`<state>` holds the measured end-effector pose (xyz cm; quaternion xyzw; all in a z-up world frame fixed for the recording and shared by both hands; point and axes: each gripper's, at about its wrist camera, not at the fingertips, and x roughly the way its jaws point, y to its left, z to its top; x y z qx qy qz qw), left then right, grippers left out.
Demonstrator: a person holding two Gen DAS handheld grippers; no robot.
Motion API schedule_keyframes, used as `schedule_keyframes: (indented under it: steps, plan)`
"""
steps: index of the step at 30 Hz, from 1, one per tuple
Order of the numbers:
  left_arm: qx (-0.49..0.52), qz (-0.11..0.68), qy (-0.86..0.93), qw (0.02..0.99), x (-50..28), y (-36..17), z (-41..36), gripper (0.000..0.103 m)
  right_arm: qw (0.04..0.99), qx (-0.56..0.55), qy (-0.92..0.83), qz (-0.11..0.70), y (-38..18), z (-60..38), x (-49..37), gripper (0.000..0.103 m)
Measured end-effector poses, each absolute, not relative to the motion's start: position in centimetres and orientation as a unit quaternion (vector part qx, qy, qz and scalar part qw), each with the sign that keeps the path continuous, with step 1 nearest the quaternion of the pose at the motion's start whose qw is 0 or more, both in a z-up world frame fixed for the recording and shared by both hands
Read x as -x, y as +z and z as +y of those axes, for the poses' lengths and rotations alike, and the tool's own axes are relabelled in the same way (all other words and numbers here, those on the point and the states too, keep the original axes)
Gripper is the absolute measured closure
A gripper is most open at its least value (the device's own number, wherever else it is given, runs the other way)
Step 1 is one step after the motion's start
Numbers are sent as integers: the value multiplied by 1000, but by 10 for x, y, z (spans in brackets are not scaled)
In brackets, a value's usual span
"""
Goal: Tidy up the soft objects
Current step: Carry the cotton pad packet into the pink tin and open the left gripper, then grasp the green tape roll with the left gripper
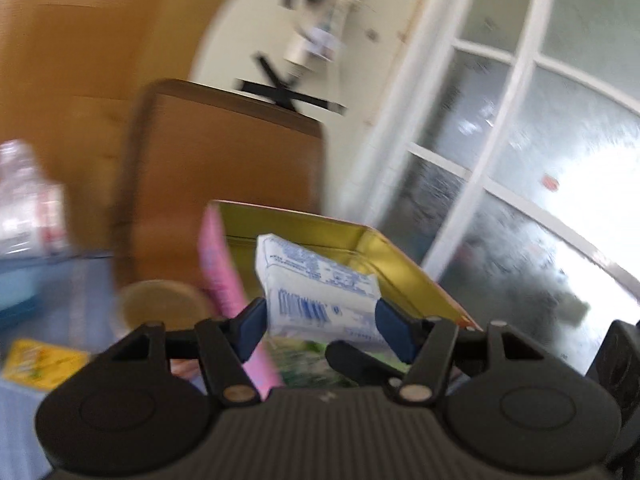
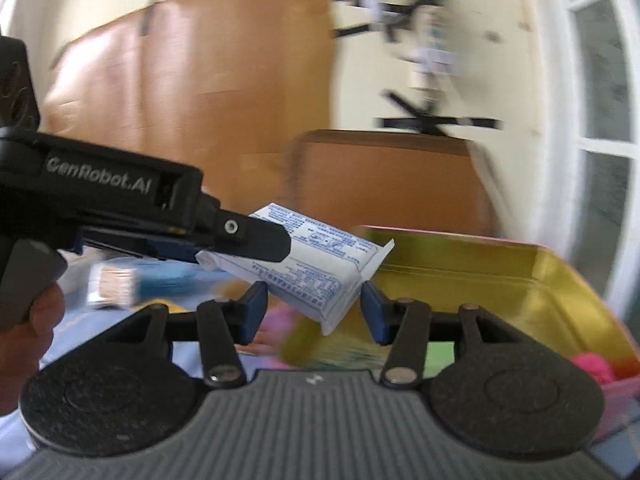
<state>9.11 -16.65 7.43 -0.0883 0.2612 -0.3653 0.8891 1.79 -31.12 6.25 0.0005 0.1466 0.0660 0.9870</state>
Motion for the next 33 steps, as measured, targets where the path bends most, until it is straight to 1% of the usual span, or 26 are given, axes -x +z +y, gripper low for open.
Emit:
schedule_keyframes:
  steps: [3,4,5,8,11,13,15,17,19,23,27,29,30,31,32,33]
  plan:
    - [71,278,-374,882,-100,68,-201,40,987,3,16,161,55,-335,-25,48]
    - [63,287,-368,882,-102,64,-210,39,985,9,-13,174,51,-342,-31,47]
    - [59,294,-363,882,-103,60,-213,39,981,10,-47,187,47,-349,-37,44]
    - [63,298,-365,880,-95,54,-201,38,978,-35,-73,195,42,-371,-34,44]
    - [68,291,-352,887,-82,54,-164,36,982,-77,-53,167,44,-377,-19,44]
    - [82,298,-340,888,-73,53,-130,36,985,-87,-14,145,49,-367,-8,44]
    - [98,302,-318,893,-62,49,-86,36,984,-93,50,141,53,-351,0,43]
    - [120,309,-291,897,-51,45,-42,36,972,-93,141,164,53,-330,5,35]
    - [143,322,-257,900,-42,38,-3,36,950,-81,228,195,48,-301,11,33]
    - [190,337,-210,898,-21,22,58,36,902,-6,346,258,33,-231,22,32]
    - [221,335,-210,892,-4,11,81,36,868,95,395,284,19,-181,32,31]
    - [227,333,-219,889,1,6,82,36,860,126,391,304,9,-168,33,31]
    - [231,334,-225,886,1,4,82,36,865,125,387,293,8,-166,35,33]
    - [233,336,-229,883,0,1,83,36,865,118,388,295,9,-167,31,45]
    - [234,340,-231,881,-2,-1,82,36,867,108,385,298,11,-166,29,52]
    - [235,343,-231,880,-1,-4,80,36,870,102,375,304,12,-163,28,52]
